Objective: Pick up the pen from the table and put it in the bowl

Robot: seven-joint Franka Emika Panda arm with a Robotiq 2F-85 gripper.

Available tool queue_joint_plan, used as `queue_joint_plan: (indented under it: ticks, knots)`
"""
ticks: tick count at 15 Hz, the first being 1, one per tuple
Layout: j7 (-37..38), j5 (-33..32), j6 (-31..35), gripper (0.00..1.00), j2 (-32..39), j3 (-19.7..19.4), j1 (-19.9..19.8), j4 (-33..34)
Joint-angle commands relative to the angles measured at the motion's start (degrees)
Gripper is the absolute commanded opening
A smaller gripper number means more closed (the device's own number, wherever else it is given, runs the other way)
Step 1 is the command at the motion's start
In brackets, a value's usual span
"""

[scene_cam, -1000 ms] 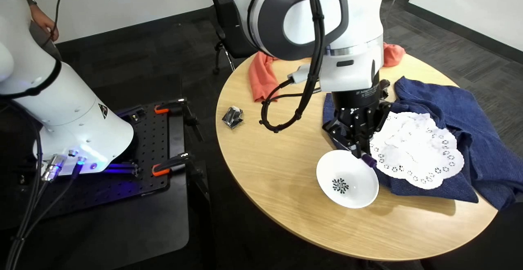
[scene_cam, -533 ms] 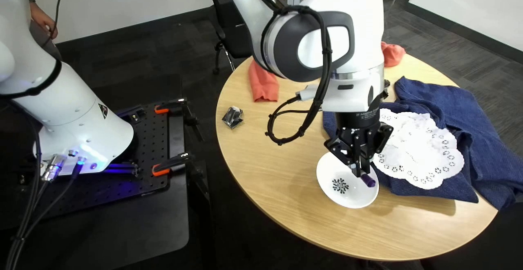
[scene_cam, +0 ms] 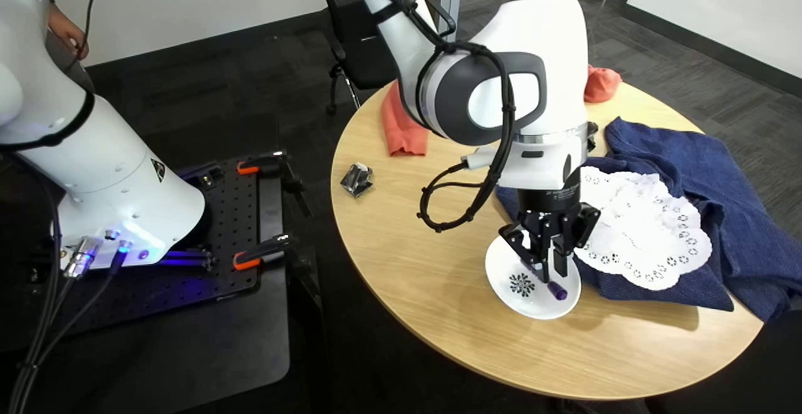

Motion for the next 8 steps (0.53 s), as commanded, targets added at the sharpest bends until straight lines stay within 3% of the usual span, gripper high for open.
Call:
queue_joint_plan:
  ticks: [1,6,8]
  knots:
    - [-0.1,1.5,-0.9,0.58,0.8,-0.3,0.8,1.4]
    - [-0.2,1.2,0.5,0.95,0.3,-0.6,1.7,0.3]
    - [-0.9,1.0,1.3,1.0,0.0,-0.3,1.5,-0.2]
